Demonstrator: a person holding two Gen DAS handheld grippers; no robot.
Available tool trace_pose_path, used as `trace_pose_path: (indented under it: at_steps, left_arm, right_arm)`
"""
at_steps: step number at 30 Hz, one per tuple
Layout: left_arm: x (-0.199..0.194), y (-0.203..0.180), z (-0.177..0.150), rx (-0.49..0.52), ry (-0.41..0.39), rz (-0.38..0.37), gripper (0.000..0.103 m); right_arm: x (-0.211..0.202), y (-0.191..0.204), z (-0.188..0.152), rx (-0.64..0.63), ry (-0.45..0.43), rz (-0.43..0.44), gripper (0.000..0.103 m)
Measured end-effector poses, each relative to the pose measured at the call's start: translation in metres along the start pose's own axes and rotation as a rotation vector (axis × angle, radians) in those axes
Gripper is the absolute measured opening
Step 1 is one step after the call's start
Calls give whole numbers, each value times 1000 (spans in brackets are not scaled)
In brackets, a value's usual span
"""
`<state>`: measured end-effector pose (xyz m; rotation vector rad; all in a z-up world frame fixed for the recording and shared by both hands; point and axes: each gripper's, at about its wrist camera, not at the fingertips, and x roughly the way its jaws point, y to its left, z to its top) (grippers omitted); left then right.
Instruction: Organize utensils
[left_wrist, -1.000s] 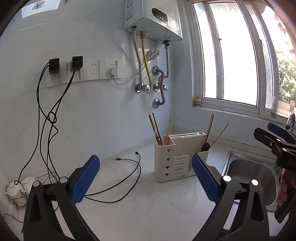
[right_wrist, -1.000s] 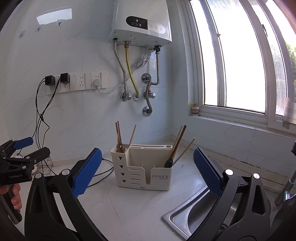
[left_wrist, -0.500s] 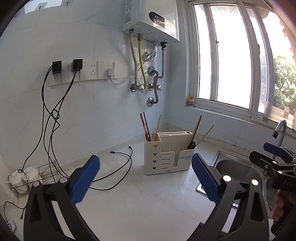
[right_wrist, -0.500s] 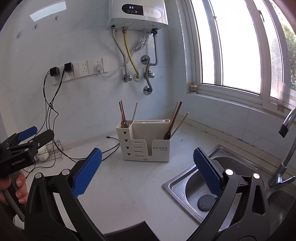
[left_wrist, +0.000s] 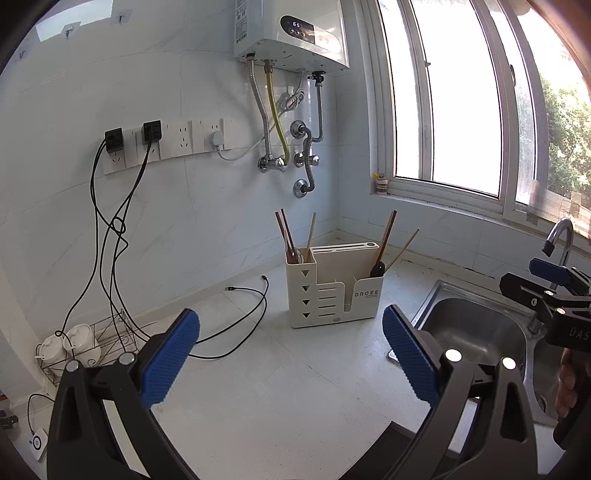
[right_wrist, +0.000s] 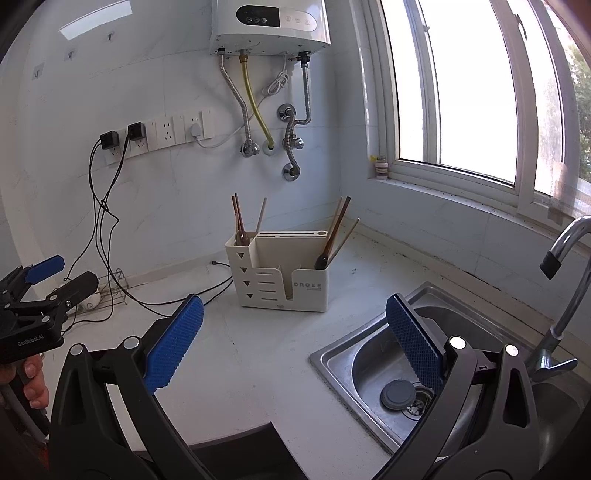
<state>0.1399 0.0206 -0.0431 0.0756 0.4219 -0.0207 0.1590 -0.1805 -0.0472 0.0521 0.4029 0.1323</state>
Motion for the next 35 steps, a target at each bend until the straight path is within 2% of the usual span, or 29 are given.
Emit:
trace_pose_path:
  at_steps: [14, 27, 35]
  left_arm:
    - [-5, -10, 3, 10, -2, 24, 98]
    - [-4, -11, 4, 3, -3, 15, 98]
    - [-4, -14, 5, 6, 5, -15, 98]
  right_arm:
    - [2, -11, 1, 3, 14, -10, 95]
    - [4, -13, 0, -10, 27, -19, 95]
    - [4, -14, 0, -8, 27, -18, 95]
